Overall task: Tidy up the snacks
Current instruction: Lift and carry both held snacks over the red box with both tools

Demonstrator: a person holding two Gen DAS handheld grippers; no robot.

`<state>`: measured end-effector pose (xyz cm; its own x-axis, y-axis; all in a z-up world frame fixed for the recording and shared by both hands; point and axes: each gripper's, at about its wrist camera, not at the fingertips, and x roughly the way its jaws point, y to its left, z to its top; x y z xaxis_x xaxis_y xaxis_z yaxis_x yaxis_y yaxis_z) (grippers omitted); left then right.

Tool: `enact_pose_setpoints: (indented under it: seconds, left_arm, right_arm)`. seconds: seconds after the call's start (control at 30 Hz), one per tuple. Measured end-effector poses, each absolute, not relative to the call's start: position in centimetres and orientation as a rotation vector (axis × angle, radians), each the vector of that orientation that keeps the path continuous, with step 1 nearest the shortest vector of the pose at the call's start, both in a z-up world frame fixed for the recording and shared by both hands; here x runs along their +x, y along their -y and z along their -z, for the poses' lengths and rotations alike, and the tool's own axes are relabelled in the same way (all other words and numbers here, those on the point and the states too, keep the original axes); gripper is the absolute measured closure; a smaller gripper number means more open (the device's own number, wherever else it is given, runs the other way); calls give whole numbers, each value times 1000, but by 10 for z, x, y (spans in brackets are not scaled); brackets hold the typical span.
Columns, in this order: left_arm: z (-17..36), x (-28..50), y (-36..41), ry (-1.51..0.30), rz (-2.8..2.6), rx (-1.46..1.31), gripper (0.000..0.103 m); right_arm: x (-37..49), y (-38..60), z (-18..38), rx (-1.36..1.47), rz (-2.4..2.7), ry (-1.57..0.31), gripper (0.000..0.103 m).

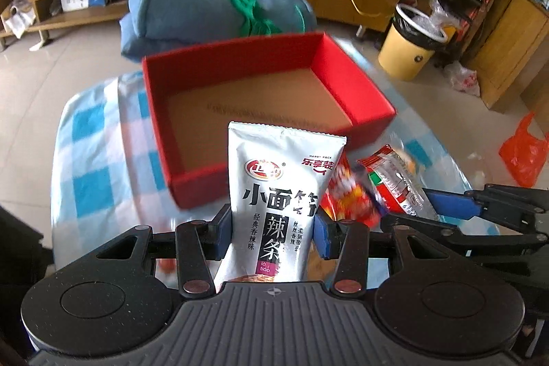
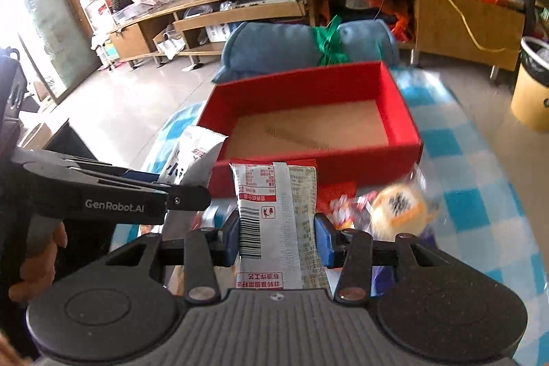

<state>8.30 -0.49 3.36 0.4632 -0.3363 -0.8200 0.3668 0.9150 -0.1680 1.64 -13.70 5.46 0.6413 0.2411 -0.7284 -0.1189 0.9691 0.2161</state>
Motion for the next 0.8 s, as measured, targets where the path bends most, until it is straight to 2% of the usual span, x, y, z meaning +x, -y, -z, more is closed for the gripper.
enact_pose_setpoints:
  seconds: [0.4,0.8]
  left_arm:
    - [-38,150,12,-960,343,-81,49]
    - [-29,199,33,-952,260,-71,48]
  right_arm:
    - [103,144,-67,60,-110,-780,64]
    - [165,153,-56,33,-72,-759,64]
